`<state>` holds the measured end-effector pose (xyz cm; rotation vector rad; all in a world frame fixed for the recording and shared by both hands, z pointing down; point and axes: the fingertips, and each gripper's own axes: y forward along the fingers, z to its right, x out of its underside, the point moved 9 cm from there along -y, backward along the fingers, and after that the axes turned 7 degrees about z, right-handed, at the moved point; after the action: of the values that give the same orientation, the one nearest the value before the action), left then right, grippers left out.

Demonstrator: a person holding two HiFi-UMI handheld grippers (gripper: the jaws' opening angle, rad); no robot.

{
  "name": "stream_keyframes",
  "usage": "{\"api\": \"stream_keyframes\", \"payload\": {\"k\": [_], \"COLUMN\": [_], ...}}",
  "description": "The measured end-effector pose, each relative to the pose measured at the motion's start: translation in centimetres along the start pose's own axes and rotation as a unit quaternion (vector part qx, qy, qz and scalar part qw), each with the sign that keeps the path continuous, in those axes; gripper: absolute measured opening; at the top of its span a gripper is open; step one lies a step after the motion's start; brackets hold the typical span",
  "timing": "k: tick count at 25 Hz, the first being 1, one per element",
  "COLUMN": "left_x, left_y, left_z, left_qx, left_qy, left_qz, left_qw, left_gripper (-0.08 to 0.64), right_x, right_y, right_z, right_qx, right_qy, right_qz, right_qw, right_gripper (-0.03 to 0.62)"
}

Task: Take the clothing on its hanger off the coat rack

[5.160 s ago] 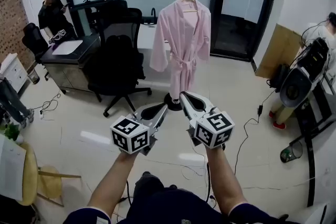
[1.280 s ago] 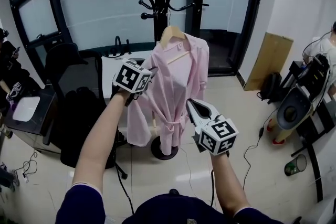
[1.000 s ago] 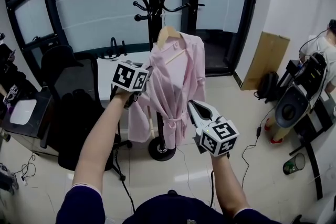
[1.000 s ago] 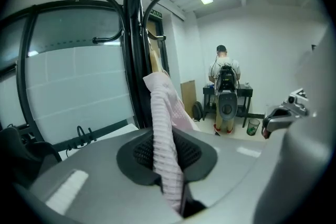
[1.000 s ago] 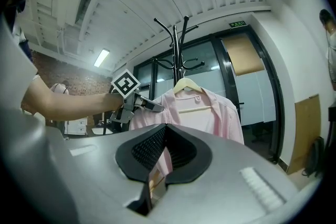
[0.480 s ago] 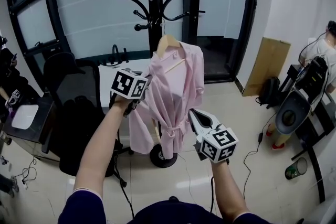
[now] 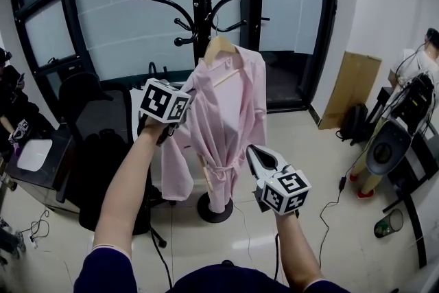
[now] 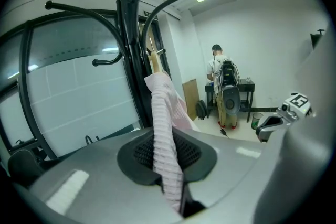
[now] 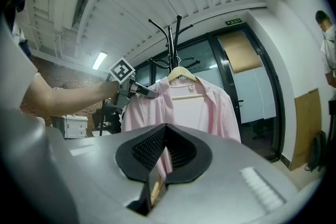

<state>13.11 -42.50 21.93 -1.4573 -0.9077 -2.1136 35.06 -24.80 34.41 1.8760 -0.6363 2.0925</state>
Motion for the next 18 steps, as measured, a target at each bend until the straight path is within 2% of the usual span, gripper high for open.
{"api": "stream_keyframes", "payload": {"k": [8, 13, 18], "left_x": [-2.5, -4.2, -4.5], "left_y": [1.4, 2.6, 3.8], "left_z": [-0.2, 0.9, 2.6], "left_qx": [0.018, 0.02, 0.035], "left_qy": [-0.008, 0.019, 0.021], "left_qz": [0.013, 0.006, 0.004], "left_qw": [0.9997, 0.9996, 0.9992], "left_gripper": [0.036, 0.035, 0.036], "right_x": [-0.3, -0.3, -0.8], "right_y": [-0.5, -2.0, -3.1], "right_z": [1.4, 2.7, 4.2], "right_qx": [0.012, 0.025, 0.04], "right_qy": [0.001, 0.002, 0.004], "right_qz": [0.008, 0.011, 0.011], "right_qw": [1.0, 1.0, 0.999], "right_gripper": [0.002, 0.002, 0.002]}}
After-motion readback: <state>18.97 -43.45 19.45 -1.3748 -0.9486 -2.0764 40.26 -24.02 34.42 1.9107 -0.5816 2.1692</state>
